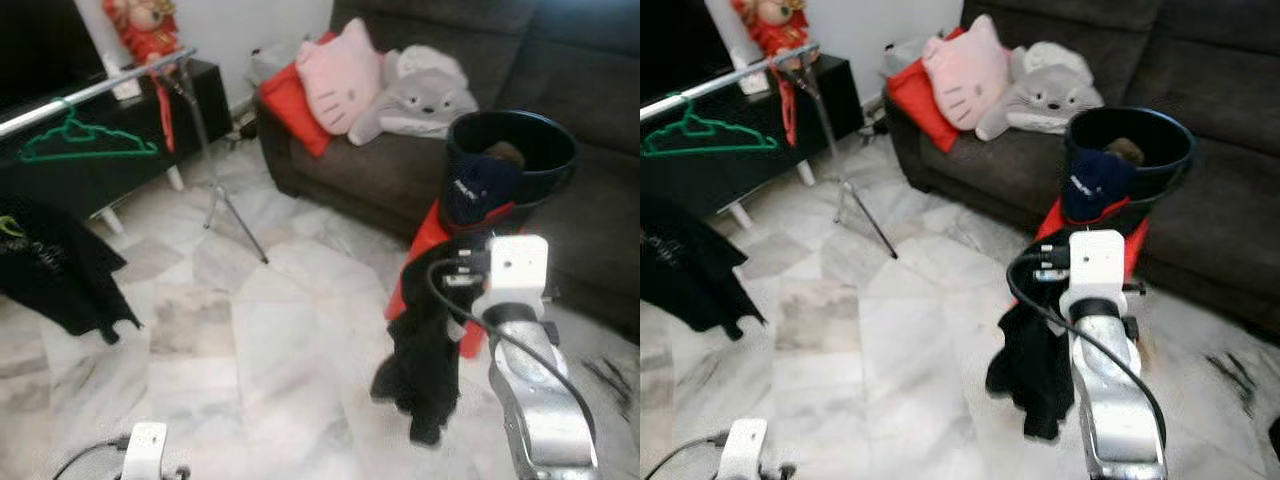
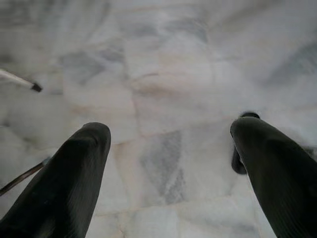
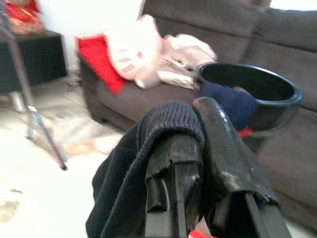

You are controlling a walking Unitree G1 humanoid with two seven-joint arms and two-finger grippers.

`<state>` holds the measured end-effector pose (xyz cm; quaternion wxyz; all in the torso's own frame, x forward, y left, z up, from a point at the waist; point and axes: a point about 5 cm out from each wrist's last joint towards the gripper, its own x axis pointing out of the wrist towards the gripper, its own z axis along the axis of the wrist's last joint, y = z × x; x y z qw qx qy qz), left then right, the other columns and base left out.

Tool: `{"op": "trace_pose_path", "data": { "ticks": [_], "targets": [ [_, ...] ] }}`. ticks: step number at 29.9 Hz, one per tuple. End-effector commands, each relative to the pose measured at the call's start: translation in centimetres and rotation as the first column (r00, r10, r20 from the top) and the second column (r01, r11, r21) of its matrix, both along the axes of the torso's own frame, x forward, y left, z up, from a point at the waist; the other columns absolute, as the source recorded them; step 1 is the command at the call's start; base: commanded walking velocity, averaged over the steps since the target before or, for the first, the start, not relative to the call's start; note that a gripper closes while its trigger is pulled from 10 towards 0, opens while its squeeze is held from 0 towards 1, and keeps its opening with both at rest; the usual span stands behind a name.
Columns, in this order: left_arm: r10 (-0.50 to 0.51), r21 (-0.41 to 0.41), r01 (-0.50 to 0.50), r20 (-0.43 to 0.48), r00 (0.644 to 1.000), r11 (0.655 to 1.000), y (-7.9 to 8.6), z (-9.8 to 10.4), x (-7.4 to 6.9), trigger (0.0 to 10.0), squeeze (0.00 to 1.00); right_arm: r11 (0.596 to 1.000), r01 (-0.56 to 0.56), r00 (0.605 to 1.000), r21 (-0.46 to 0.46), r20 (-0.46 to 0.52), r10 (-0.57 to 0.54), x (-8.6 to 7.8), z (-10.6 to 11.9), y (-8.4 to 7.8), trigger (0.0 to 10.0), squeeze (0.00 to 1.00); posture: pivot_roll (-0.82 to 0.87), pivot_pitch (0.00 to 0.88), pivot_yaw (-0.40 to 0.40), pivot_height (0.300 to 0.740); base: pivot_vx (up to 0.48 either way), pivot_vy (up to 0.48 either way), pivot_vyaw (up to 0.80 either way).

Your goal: Hang hanger

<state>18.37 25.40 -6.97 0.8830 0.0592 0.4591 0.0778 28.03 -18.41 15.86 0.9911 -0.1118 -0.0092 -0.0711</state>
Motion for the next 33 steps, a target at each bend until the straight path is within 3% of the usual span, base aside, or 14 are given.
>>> {"op": "trace_pose_path", "data": {
  "ticks": [1, 33],
  "targets": [
    [-0.006, 0.008, 0.006, -0.021, 1.0, 1.0, 0.19, -0.19, -0.47, 10.0, 0.0, 1.0, -0.004, 0.999, -0.005, 0.051, 0.004, 0.25, 1.07, 0.15, 10.0, 0.0, -0.13, 0.013, 0.062, 0.74, 0.0, 0.0, 0.8],
    [-0.005, 0.0, 0.005, -0.029, 1.0, 1.0, 0.0, -0.24, -0.42, 10.0, 0.0, 0.999, -0.031, 0.998, -0.007, 0.054, 0.032, 1.03, 1.47, 0.45, 10.0, 0.0, -0.12, 0.036, 0.04, 0.74, 0.0, 0.0, 0.8]
  ]
}}
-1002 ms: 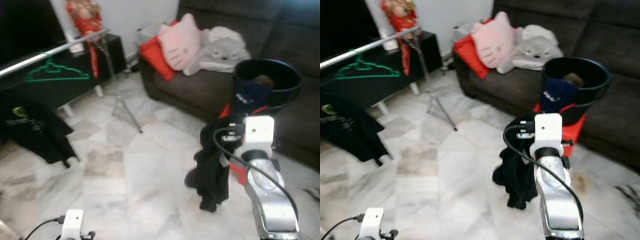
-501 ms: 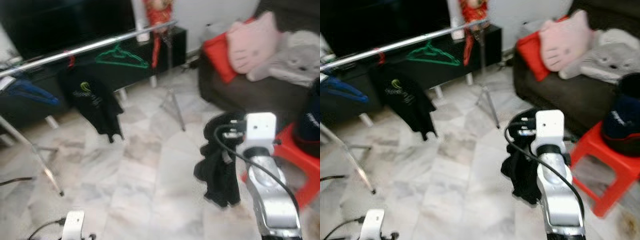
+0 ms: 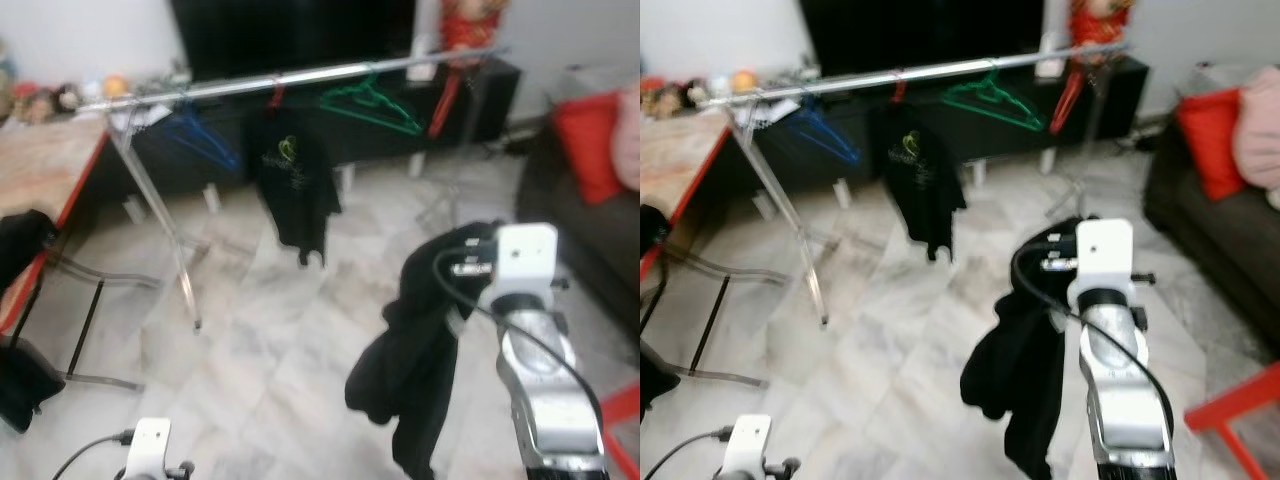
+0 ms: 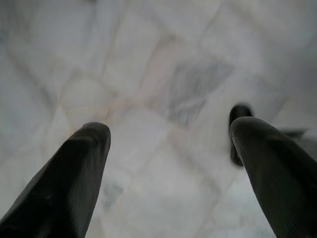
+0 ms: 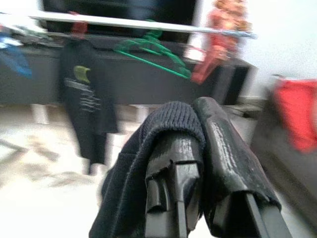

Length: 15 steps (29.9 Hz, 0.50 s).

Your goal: Hang hanger

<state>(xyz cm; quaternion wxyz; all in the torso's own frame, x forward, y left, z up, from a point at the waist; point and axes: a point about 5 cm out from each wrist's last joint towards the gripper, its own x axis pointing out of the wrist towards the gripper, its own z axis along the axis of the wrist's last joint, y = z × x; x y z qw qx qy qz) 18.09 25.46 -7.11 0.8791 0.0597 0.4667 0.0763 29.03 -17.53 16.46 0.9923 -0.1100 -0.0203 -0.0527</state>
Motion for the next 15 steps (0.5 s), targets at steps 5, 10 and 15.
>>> {"op": "trace_pose_path", "data": {
  "ticks": [5, 10, 15],
  "targets": [
    [-0.002, -0.003, 0.002, -0.014, 1.0, 1.0, -0.13, -0.14, -0.18, 10.0, 0.0, 1.0, 0.004, 0.999, -0.008, 0.034, -0.004, 0.18, 0.88, -0.29, 10.0, 0.0, -0.12, 0.031, 0.036, 0.74, 0.0, 0.0, 0.8],
    [-0.003, -0.002, 0.003, -0.015, 1.0, 1.0, -0.15, -0.15, -0.18, 10.0, 0.0, 1.0, -0.004, 1.0, 0.006, 0.031, 0.004, 0.28, 0.81, -0.17, 10.0, 0.0, -0.12, 0.031, 0.034, 0.74, 0.0, 0.0, 0.56],
    [0.001, -0.014, -0.001, -0.016, 1.0, 1.0, -0.21, -0.2, -0.24, 10.0, 0.0, 1.0, -0.006, 0.999, 0.022, 0.033, 0.005, 0.4, 0.88, -0.28, 10.0, 0.0, -0.12, 0.022, 0.033, 0.74, 0.0, 0.0, 0.0]
  ]
}}
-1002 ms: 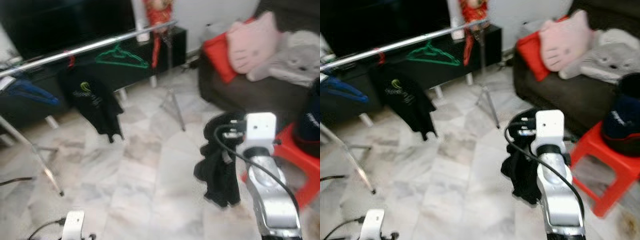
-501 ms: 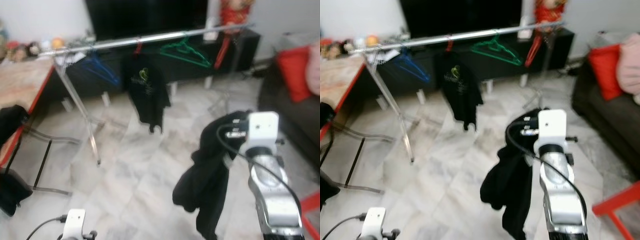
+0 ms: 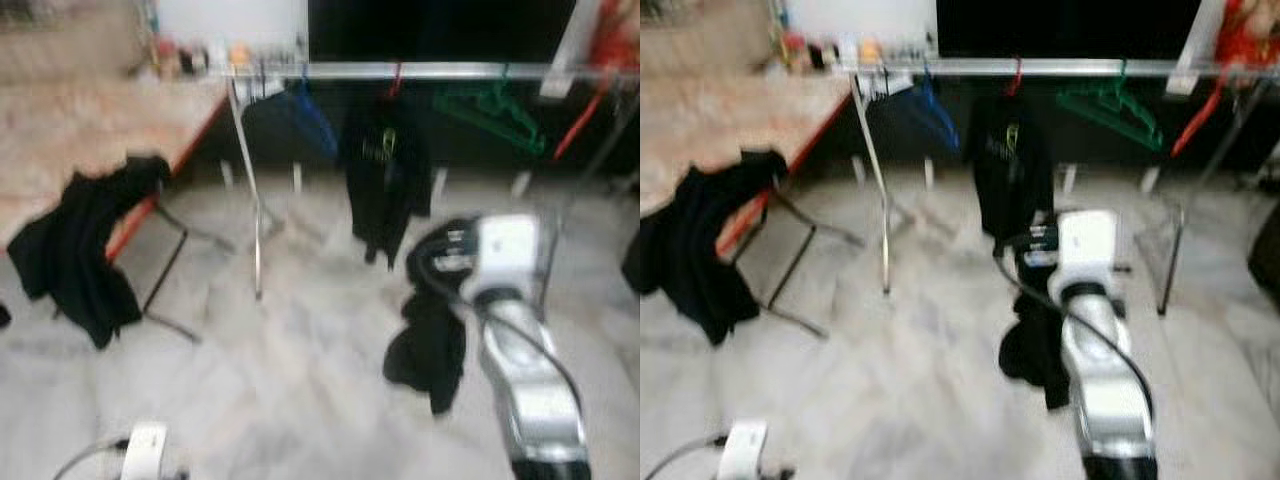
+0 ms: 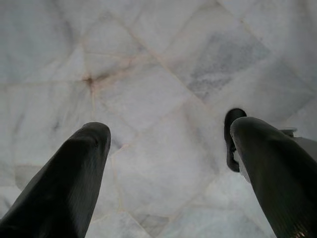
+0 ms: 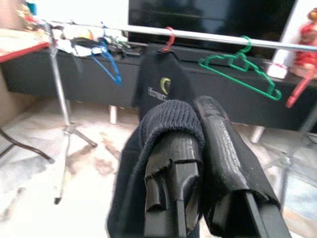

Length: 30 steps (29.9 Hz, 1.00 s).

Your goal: Hang hanger

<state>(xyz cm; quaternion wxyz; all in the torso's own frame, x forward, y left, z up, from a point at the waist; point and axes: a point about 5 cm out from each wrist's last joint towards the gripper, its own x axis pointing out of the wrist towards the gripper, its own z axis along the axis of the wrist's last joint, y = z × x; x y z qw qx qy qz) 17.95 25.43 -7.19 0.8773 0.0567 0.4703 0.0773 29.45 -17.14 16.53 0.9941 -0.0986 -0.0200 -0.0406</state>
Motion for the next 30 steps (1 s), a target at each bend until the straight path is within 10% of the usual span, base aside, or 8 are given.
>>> {"op": "trace_pose_path", "data": {
  "ticks": [1, 22, 30],
  "targets": [
    [-0.002, -0.015, 0.001, -0.007, 1.0, 1.0, -0.2, -0.1, -0.1, 10.0, 0.0, 1.0, 0.021, 0.999, 0.002, 0.035, -0.021, 0.0, 0.8, -0.7, 10.0, 0.0, -0.12, 0.022, 0.033, 0.74, 0.0, 0.0, 0.0],
    [-0.002, -0.019, 0.002, -0.013, 1.0, 1.0, -0.4, -0.3, -0.4, 10.0, 0.0, 0.989, 0.132, 0.989, 0.064, -0.079, -0.127, -0.2, -1.3, -2.4, 10.0, 0.0, -0.12, 0.0, 0.03, 0.74, 0.244, 0.0, -0.36],
    [-0.001, -0.022, 0.001, -0.012, 1.0, 1.0, -0.5, -0.3, -0.3, 10.0, 0.0, 0.985, 0.169, 0.97, -0.038, -0.173, -0.173, -0.7, -5.0, -7.4, 10.0, 0.0, -0.13, 0.004, 0.025, 0.74, 0.362, 0.0, -0.18]
  ]
}}
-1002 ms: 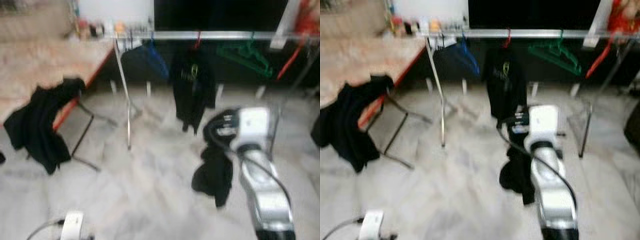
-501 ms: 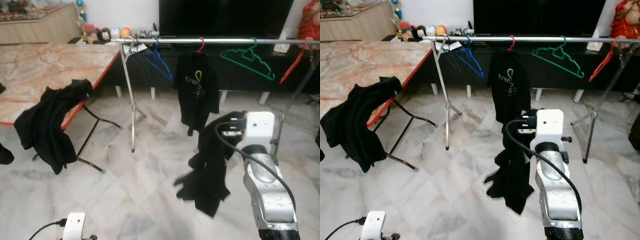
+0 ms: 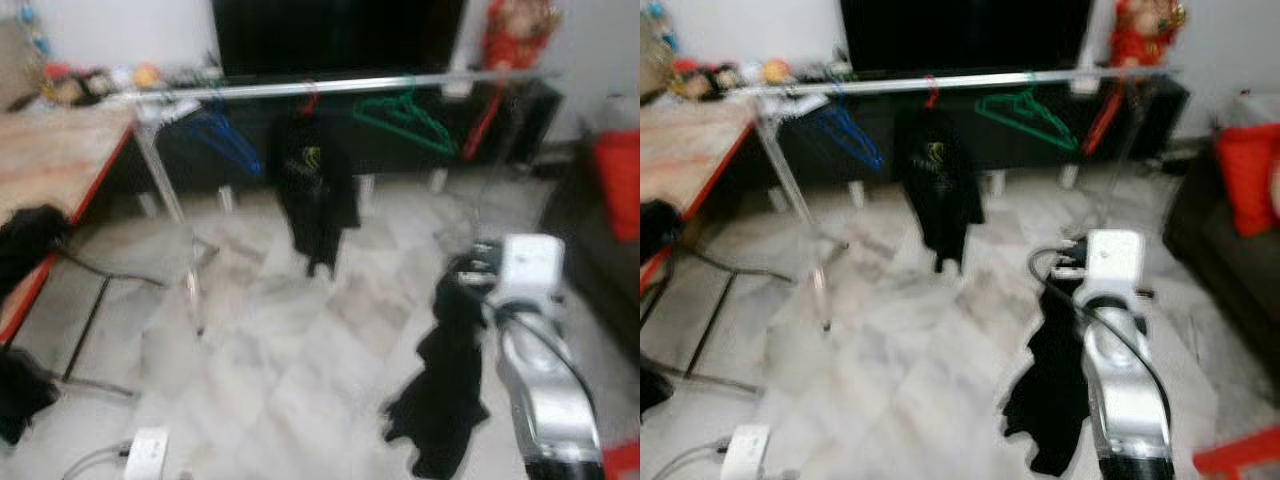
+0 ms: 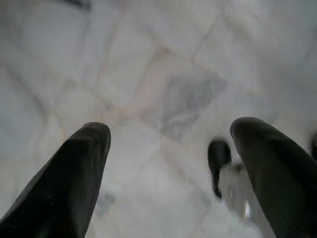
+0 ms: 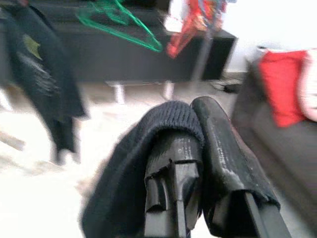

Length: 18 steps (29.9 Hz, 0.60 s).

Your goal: Hang hanger

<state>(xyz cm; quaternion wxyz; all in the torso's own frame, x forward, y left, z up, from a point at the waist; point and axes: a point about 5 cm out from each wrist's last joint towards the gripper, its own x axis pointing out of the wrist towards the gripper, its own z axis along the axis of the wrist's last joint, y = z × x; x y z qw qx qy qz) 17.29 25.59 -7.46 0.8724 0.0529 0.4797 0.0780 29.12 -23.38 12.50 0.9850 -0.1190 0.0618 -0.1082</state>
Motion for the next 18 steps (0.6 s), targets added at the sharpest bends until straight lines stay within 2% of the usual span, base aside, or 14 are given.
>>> {"op": "trace_pose_path", "data": {
  "ticks": [1, 2, 6, 8, 11, 14, 15, 18],
  "targets": [
    [-0.006, -0.016, 0.006, 0.009, 1.0, 1.0, -0.6, 0.0, 0.4, 10.0, 0.0, 1.0, 0.017, 0.999, 0.01, -0.038, -0.017, -0.4, -1.4, -1.4, 10.0, 0.0, -0.13, 0.004, 0.025, 0.74, 0.36, 0.0, 0.0],
    [-0.005, -0.017, 0.005, 0.011, 1.0, 1.0, -0.7, 0.0, 0.4, 10.0, 0.0, 1.0, 0.023, 0.998, -0.014, -0.063, -0.024, -0.5, -2.0, -1.9, 10.0, 0.0, -0.12, 0.006, 0.025, 0.74, 0.364, 0.0, 0.0],
    [-0.001, -0.016, 0.002, 0.014, 1.0, 1.0, -0.7, 0.0, 0.5, 10.0, 0.0, 0.998, 0.056, 0.991, 0.006, -0.126, -0.054, -0.9, -4.0, -3.1, 10.0, 0.0, -0.12, 0.007, 0.023, 0.74, 0.361, 0.0, 0.0],
    [0.003, -0.017, -0.003, 0.015, 1.0, 1.0, -0.7, 0.0, 0.5, 10.0, 0.0, 0.997, 0.061, 0.981, 0.038, -0.184, -0.053, -1.4, -5.8, -3.2, 10.0, 0.0, -0.13, 0.01, 0.024, 0.74, 0.358, 0.0, 0.0],
    [0.005, -0.018, -0.005, 0.017, 1.0, 1.0, -0.8, 0.0, 0.5, 10.0, 0.0, 0.983, 0.102, 0.977, 0.152, -0.204, -0.069, -1.9, -7.4, -3.4, 10.0, 0.0, -0.12, 0.013, 0.024, 0.74, 0.359, 0.0, 0.0],
    [0.01, -0.021, -0.01, 0.021, 1.0, 1.0, -0.8, 0.0, 0.6, 10.0, 0.0, 0.937, 0.214, 0.963, 0.277, -0.22, -0.155, -2.6, -8.5, -4.9, 10.0, 0.0, -0.11, 0.013, 0.019, 0.74, 0.358, 0.0, 0.0],
    [0.013, -0.022, -0.013, 0.023, 1.0, 1.0, -0.8, 0.0, 0.6, 10.0, 0.0, 0.923, 0.259, 0.952, 0.286, -0.238, -0.193, -3.0, -9.0, -5.8, 10.0, 0.0, -0.11, 0.015, 0.024, 0.74, 0.356, 0.0, 0.0],
    [0.007, -0.019, -0.007, 0.02, 1.0, 1.0, -0.8, 0.1, 0.6, 10.0, 0.0, 0.947, 0.256, 0.937, 0.194, -0.291, -0.194, -3.6, -10.0, -6.4, 10.0, 0.0, -0.13, 0.017, 0.028, 0.74, 0.355, 0.0, 0.0]
  ]
}}
